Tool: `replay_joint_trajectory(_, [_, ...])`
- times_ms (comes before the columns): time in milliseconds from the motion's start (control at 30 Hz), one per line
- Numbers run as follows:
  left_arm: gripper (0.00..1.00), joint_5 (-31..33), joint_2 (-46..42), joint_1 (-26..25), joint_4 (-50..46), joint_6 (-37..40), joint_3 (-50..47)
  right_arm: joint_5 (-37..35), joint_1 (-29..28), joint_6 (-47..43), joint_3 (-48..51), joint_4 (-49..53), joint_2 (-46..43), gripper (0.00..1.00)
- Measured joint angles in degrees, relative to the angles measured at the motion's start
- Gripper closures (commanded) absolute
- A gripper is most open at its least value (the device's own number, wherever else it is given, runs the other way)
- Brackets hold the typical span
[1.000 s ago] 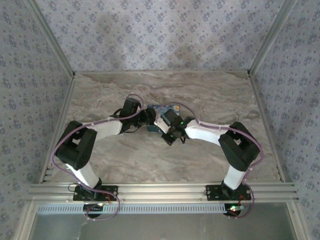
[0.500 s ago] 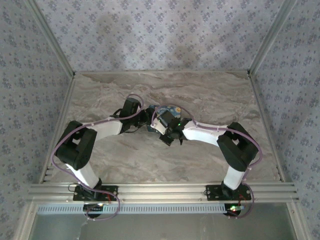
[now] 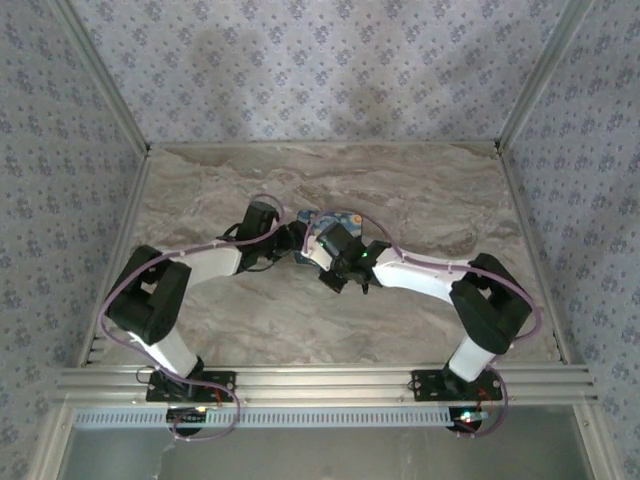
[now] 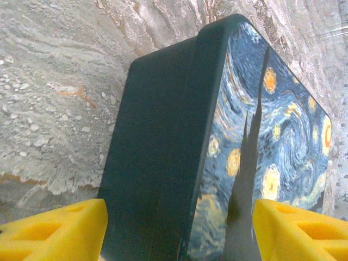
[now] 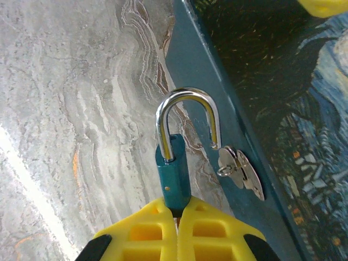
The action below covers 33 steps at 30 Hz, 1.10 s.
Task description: Unlock a padlock with a key
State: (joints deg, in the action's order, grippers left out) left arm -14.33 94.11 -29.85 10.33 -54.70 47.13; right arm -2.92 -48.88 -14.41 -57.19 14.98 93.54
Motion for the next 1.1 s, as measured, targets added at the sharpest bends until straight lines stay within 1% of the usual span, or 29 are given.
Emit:
replay_joint_trajectory(333, [0.28,2.10,-10.78,0.61,-1.95,0.26,-6.43,-0.74,0.28,4.39,3.21,0.55,-8.74,1.00])
replay_joint_trajectory(567, [0.27,4.15,-18.99,0.61,-5.44,1.33,-10.58,-0.33,4.61,10.60,4.57,4.02,-16.50,1.00])
replay_joint_trajectory(733, [0.27,5.81,-23.28,0.61,-8.66,2.29,-12.20,-0.17,10.21,15.82,5.03,8.02,-19.82,1.00])
replay_joint_trajectory(933, [0.26,7.82,-27.39,0.87,-12.87,4.35,-12.41,0.79,20.61,22.03,6.60,12.46,-23.52,1.00])
replay_joint_trajectory(1100, [0.26,9.25,-29.81,2.03,-15.87,5.40,-12.48,0.48,28.89,26.32,6.60,14.97,-23.21,1.00])
